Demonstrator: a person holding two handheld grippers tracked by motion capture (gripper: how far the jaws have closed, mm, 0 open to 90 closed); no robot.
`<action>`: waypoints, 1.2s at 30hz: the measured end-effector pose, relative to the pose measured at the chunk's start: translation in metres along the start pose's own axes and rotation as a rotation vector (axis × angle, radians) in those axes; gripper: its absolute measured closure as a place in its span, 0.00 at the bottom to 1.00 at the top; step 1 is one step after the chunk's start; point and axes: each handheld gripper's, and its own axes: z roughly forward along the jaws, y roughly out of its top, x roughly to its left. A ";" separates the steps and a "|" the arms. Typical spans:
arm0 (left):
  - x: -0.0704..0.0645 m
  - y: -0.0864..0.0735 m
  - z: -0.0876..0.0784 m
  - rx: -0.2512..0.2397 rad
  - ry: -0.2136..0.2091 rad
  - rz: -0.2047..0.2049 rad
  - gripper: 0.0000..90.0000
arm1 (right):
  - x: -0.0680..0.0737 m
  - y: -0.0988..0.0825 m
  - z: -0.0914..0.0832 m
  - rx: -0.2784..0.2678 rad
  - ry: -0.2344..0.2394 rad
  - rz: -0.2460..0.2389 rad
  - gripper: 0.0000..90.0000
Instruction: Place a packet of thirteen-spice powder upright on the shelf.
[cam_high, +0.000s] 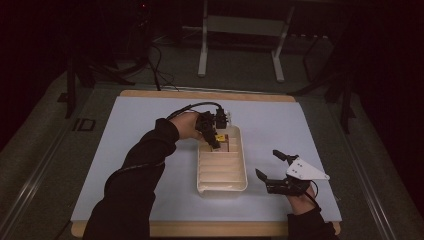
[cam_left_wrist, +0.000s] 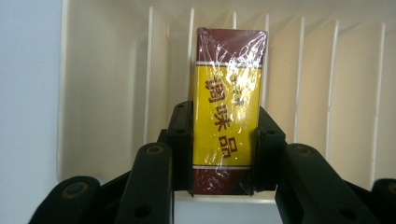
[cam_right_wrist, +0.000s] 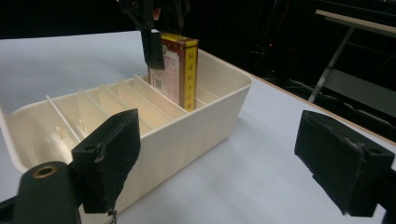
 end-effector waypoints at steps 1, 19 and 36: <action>0.000 0.001 0.001 0.000 0.001 0.003 0.75 | 0.000 0.000 0.000 -0.001 0.000 0.000 0.16; 0.001 -0.001 -0.013 -0.059 0.021 -0.026 0.66 | 0.001 0.000 0.001 0.001 0.002 0.002 0.16; -0.008 -0.016 -0.046 -0.113 0.050 -0.052 0.66 | 0.001 0.000 0.001 0.001 0.001 -0.004 0.16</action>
